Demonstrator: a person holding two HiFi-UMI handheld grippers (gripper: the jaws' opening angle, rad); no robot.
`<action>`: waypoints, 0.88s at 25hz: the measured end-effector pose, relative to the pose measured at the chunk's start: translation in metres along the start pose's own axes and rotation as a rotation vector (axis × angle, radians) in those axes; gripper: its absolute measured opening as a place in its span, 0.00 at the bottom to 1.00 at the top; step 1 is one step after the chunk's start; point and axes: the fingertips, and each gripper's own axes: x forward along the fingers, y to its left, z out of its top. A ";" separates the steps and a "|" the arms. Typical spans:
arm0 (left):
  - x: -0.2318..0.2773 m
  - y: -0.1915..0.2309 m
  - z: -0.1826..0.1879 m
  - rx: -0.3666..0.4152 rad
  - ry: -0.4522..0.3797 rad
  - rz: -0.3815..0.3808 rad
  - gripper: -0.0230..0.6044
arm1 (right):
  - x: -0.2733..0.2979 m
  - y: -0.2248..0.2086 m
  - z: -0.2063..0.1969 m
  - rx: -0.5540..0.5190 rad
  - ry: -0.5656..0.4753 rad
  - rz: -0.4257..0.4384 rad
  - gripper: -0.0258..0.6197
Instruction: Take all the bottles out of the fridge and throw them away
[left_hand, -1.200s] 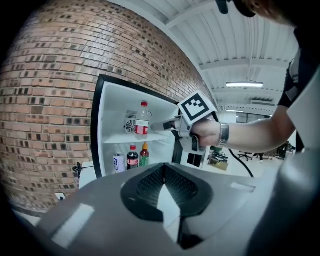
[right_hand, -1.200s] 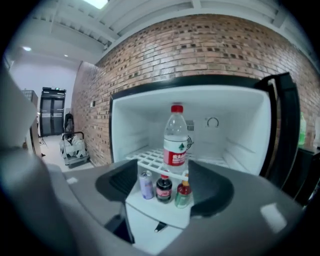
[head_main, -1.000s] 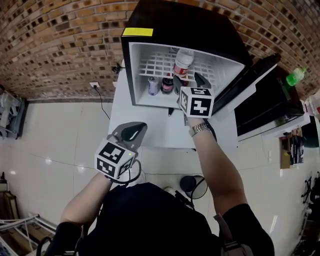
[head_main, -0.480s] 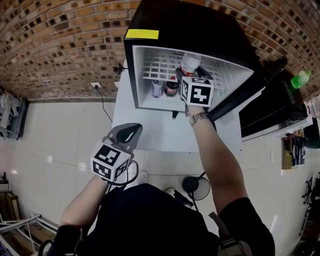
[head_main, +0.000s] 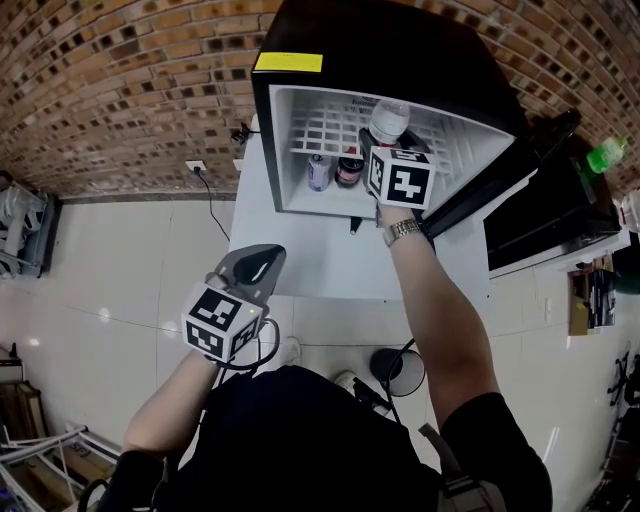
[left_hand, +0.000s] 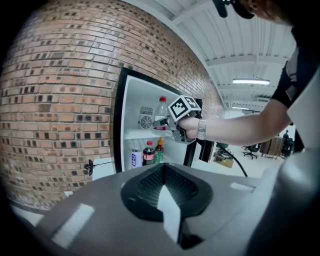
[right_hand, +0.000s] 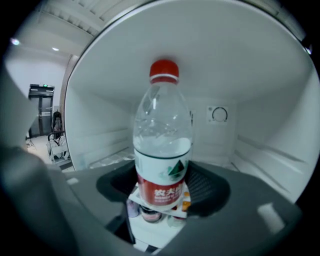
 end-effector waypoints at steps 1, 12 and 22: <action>0.000 -0.002 0.000 0.000 -0.001 -0.003 0.04 | -0.003 0.002 0.000 -0.005 -0.006 0.009 0.50; 0.010 -0.045 0.010 0.014 -0.017 -0.052 0.04 | -0.074 0.012 -0.026 -0.015 -0.036 0.064 0.49; 0.029 -0.134 0.012 0.051 -0.007 -0.150 0.04 | -0.190 -0.012 -0.090 0.009 -0.001 0.082 0.49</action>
